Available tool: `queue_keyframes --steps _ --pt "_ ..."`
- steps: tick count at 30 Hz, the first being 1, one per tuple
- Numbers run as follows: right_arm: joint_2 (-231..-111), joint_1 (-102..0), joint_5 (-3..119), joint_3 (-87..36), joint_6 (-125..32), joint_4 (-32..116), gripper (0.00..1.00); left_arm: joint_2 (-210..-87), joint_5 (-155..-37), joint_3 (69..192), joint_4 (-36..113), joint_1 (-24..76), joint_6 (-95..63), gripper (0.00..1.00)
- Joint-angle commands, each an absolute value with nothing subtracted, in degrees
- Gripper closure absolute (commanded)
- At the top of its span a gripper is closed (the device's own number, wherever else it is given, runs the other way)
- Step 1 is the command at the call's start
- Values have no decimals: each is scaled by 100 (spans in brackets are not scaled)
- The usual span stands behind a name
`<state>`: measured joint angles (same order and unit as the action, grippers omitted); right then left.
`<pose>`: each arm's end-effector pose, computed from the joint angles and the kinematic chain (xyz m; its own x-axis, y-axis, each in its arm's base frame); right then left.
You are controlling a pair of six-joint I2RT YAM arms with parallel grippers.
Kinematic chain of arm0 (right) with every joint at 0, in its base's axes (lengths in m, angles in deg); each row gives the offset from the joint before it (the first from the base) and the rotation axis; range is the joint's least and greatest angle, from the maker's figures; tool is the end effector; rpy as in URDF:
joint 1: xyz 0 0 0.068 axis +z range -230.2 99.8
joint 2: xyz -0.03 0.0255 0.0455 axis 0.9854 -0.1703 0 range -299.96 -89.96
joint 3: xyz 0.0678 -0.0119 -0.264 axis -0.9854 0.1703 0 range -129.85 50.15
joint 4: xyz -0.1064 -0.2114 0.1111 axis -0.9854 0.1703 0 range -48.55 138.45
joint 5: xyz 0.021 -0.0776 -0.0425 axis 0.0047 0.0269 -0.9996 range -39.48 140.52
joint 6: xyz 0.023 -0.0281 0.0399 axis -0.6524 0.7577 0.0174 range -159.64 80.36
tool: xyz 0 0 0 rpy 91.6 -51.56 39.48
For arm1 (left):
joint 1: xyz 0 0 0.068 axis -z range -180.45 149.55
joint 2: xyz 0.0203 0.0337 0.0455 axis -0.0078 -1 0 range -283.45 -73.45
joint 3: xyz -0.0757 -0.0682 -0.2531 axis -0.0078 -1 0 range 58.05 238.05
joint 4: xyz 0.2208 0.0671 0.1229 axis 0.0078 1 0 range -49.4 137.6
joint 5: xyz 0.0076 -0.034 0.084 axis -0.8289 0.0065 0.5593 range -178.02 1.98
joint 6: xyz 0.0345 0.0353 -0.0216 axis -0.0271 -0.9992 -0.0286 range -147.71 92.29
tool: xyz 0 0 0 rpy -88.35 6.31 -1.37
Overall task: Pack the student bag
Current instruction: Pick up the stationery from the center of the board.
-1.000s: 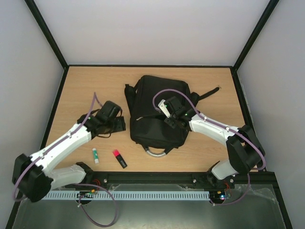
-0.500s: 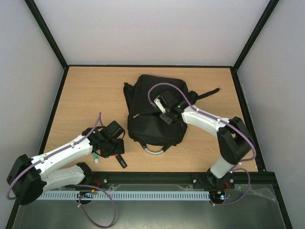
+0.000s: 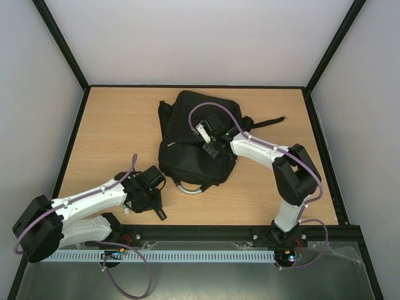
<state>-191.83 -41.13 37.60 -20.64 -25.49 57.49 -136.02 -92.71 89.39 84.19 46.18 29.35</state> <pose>0.3071 0.2390 0.2170 -0.4304 -0.6562 -0.6198 -0.6200 0.7140 -0.3253 0.1130 -0.1239 0.1664 -0.9807 -0.1800 -0.0761 -0.1544 0.9525 -0.2626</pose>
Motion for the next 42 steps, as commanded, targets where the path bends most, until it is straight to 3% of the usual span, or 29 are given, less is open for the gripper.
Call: queue_keyframes --steps 1,6,17,20,24,27,34,42 --pt "-19018 -4109 4039 -1671 -2545 6010 99 -13875 -9184 8899 8062 4643 2973 45" --pt "-18972 -4109 4151 -1615 -2540 6026 99 -14362 -8897 9122 8000 4642 2686 46" --pt "-18934 -4117 4088 -1534 -2488 5982 99 -15527 -8276 9931 7502 4688 1493 72" --pt "-18930 -4117 4074 -1507 -2487 5980 99 -15680 -8179 10189 7546 4724 1316 68" --pt "-18918 -4118 4094 -1498 -2482 5974 99 -15545 -7979 10315 7888 4792 1300 49" --pt "-18934 -4119 4107 -1492 -2470 5973 99 -15248 -7979 10230 8196 4878 1461 44" --pt "-18929 -4117 4126 -1500 -2446 5973 99 -14572 -8120 9680 8617 5355 2099 44" --pt "-18905 -4118 4127 -1506 -2461 5991 99 -14772 -8108 9297 8638 6132 2729 48"
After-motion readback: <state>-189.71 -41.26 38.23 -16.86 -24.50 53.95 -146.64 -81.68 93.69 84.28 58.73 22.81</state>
